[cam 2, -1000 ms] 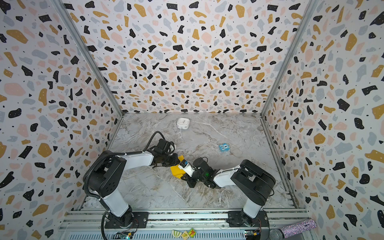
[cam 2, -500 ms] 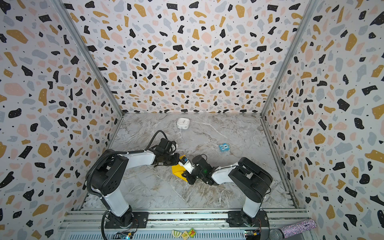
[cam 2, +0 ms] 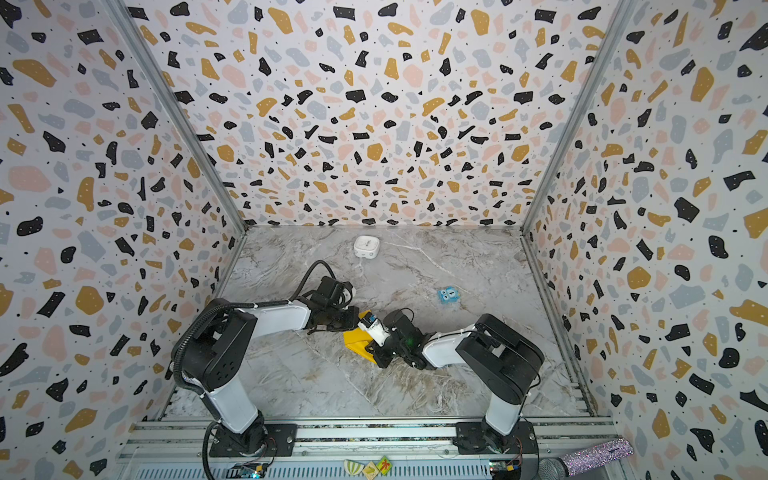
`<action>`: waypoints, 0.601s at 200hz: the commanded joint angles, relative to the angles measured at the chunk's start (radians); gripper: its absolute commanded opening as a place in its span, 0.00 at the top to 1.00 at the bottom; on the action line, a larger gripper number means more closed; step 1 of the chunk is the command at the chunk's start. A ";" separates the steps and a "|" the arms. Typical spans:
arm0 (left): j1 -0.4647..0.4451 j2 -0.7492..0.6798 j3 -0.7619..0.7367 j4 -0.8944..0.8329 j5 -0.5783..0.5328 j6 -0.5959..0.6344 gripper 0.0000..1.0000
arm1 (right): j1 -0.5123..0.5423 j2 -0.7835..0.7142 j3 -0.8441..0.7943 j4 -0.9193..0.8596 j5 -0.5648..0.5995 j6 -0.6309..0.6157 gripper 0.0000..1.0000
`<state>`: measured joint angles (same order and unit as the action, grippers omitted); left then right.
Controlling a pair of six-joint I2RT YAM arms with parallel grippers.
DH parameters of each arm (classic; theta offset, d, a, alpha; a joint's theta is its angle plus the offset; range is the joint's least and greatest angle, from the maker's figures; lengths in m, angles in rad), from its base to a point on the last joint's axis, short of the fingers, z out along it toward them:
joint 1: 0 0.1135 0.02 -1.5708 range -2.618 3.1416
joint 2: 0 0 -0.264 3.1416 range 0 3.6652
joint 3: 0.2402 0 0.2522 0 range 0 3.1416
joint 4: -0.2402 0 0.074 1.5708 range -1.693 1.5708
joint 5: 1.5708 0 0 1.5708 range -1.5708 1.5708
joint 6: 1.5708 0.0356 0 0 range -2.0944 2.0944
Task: Fold a paper plane with a square sheet of paper (pick it up from the middle)
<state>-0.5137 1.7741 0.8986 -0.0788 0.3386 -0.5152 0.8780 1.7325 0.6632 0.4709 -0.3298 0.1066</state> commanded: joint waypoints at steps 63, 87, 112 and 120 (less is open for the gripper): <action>-0.014 0.035 -0.005 -0.044 0.001 0.014 0.94 | -0.005 0.017 0.055 -0.046 0.015 0.005 0.93; -0.014 0.035 -0.005 -0.044 0.004 0.013 0.95 | -0.005 0.022 0.055 -0.048 0.015 0.005 0.93; -0.015 0.032 -0.007 -0.044 0.003 0.012 0.95 | -0.005 0.027 0.056 -0.054 0.010 0.007 0.93; -0.014 0.031 -0.007 -0.044 0.003 0.010 0.95 | -0.006 0.030 0.056 -0.056 0.008 0.008 0.92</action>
<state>-0.5140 1.7741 0.8986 -0.0780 0.3416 -0.5152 0.8761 1.7504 0.6926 0.4458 -0.3210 0.1078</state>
